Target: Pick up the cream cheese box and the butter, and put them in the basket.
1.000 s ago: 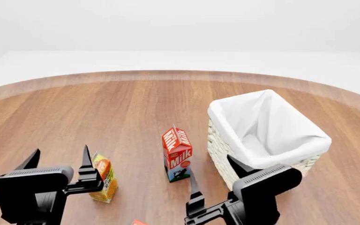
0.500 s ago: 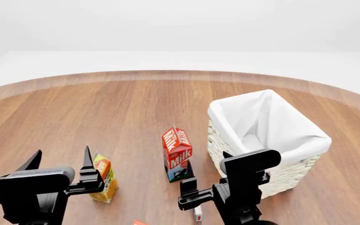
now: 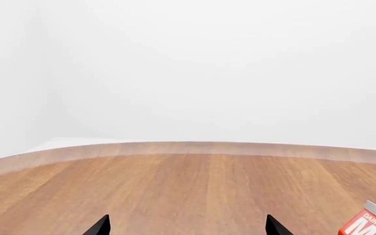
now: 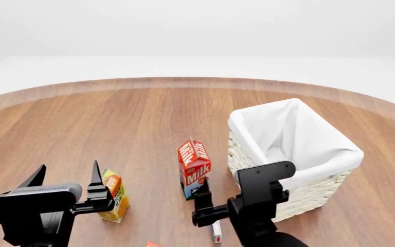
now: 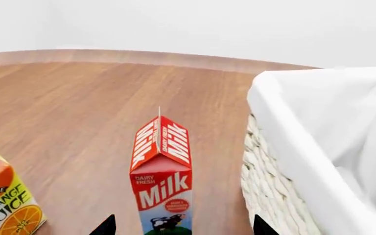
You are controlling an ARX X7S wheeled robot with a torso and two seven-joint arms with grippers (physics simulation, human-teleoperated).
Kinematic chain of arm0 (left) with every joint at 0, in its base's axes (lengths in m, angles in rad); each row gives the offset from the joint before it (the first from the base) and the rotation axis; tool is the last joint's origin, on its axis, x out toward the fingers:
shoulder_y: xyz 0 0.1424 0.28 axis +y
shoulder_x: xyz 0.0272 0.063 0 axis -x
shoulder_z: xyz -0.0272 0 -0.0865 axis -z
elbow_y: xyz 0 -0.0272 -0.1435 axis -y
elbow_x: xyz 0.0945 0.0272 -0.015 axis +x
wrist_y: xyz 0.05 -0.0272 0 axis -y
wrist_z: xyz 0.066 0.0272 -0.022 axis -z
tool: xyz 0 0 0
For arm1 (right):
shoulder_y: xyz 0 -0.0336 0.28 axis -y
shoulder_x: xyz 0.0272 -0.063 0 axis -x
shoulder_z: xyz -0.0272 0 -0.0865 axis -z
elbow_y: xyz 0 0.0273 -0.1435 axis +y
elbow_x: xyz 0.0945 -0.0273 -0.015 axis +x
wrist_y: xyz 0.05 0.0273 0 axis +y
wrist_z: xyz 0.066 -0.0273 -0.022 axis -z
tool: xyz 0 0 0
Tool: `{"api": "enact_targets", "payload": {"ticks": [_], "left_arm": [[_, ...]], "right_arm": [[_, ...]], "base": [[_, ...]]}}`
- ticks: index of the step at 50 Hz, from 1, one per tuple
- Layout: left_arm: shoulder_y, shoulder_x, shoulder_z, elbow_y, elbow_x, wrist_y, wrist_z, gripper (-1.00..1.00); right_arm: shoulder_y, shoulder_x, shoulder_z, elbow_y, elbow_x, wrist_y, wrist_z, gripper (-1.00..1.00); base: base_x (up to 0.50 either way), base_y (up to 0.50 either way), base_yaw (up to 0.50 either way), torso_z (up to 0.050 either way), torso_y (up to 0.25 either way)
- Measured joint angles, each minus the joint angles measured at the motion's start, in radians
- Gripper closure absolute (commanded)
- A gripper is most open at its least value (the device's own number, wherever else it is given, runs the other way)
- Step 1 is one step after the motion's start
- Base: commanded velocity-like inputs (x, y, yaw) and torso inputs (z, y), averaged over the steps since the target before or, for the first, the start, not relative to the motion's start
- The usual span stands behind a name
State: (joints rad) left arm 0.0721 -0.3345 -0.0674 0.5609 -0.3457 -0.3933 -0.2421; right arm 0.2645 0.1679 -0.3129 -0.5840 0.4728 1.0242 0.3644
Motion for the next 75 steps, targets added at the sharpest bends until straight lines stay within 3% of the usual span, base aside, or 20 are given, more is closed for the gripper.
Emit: {"api": "enact_targets", "payload": {"ticks": [38, 75], "left_arm": [[-0.002, -0.009, 0.006, 0.000, -0.012, 0.003, -0.011, -1.00], [0.000, -0.018, 0.012, -0.003, -0.020, 0.010, -0.020, -1.00]], "right_arm": [[-0.004, -0.001, -0.020, 0.074, 0.053, 0.100, 0.035, -1.00], [-0.040, -0.001, -0.041, 0.169, 0.058, 0.061, 0.050, -1.00]], "base": [[0.00, 0.00, 0.00, 0.000, 0.000], [0.00, 0.00, 0.00, 0.000, 0.000]]}}
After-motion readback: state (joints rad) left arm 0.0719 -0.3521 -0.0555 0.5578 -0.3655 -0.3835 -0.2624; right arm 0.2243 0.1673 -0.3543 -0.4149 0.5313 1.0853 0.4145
